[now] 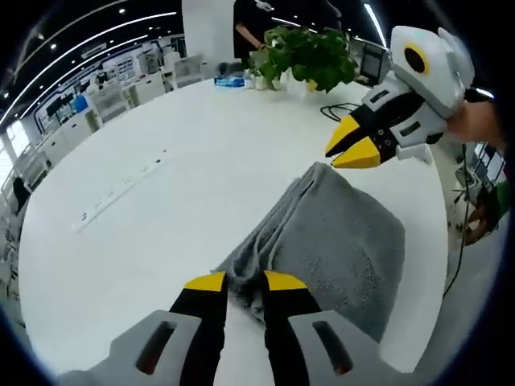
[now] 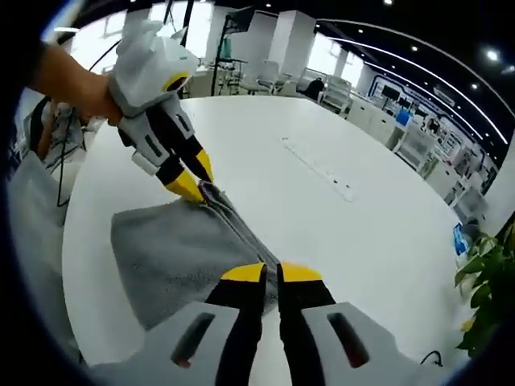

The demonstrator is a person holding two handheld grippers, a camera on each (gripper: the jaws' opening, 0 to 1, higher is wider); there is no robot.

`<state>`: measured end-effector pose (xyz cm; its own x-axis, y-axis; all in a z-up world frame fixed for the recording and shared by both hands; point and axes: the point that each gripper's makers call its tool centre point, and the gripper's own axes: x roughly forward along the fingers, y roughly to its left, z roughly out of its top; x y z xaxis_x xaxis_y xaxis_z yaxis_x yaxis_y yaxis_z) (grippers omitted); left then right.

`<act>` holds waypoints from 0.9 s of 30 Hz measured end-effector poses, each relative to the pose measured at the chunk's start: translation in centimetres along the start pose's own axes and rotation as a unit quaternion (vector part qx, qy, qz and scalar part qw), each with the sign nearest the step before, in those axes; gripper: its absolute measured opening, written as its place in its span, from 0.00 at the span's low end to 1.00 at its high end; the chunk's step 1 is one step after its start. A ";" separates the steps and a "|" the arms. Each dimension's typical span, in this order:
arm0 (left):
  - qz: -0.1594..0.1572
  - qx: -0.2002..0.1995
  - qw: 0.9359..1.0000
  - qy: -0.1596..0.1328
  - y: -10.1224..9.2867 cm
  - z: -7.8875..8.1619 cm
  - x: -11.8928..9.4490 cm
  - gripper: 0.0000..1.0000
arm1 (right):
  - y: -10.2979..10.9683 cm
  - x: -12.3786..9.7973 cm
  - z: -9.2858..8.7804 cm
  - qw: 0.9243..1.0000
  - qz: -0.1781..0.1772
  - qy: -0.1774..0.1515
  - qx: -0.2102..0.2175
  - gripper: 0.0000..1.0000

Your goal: Fold the towel on the table until its edges align and the towel forms a compact rectangular stack.

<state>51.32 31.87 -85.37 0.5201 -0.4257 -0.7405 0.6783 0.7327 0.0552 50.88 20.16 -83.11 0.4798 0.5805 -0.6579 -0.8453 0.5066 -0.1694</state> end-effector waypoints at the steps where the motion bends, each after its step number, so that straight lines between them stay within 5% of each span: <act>1: 0.001 -0.001 1.000 -0.007 0.0 0.3 -0.2 0.17 | 0.4 0.0 0.0 1.000 0.007 -0.001 0.010 0.02; 5: 0.001 0.011 1.000 -0.024 -0.6 0.8 -0.6 0.16 | 0.8 0.6 -1.5 0.999 0.015 0.022 0.020 0.01; 7: -0.029 0.015 0.999 -0.029 -2.1 0.6 -0.3 0.16 | 0.7 1.1 -2.2 0.999 0.018 0.030 0.023 0.03; 9: -0.046 0.015 0.999 -0.002 -3.1 -0.7 0.0 0.16 | 0.8 1.3 -2.5 0.999 0.021 0.030 0.027 0.03; 19: -0.004 0.073 0.997 0.016 -1.9 -1.8 1.9 0.31 | -0.1 2.9 -4.7 0.997 0.030 0.060 0.038 0.08; 27: -0.017 0.040 0.999 0.022 -2.1 -2.6 2.9 0.33 | -0.5 4.0 -5.8 0.995 0.033 0.070 0.058 0.08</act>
<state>50.01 30.50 -89.37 0.4742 -0.4250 -0.7711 0.7357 0.6724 0.0819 51.88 18.49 -89.93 0.3791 0.5253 -0.7618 -0.8379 0.5442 -0.0417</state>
